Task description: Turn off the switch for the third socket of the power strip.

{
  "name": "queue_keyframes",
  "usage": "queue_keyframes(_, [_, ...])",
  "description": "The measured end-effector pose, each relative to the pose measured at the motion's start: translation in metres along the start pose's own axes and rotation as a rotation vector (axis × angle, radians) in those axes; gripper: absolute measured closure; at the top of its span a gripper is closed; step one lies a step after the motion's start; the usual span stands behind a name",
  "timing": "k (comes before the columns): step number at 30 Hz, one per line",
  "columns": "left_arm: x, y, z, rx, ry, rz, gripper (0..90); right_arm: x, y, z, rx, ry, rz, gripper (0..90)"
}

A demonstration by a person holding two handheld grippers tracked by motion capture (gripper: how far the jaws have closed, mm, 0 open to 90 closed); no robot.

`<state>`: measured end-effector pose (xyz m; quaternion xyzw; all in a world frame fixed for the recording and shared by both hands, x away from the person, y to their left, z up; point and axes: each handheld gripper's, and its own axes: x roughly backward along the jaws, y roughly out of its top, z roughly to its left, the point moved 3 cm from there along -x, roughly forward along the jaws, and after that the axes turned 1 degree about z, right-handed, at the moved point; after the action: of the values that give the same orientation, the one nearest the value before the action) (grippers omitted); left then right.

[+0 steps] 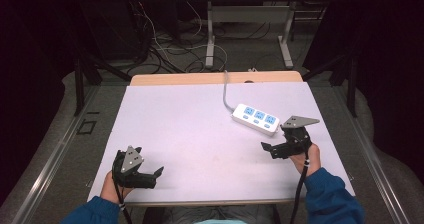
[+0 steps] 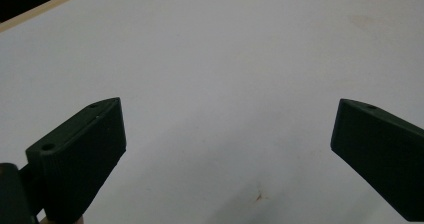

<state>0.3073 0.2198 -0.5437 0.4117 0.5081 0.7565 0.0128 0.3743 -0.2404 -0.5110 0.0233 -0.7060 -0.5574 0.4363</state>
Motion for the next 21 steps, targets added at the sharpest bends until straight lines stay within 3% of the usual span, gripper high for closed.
queue_keyframes(21, [0.000, 0.000, 0.001, -0.008, 0.008, 0.000, 1.1, 0.018, -0.022, 0.015, 0.020, -0.005, 0.006, 0.0])
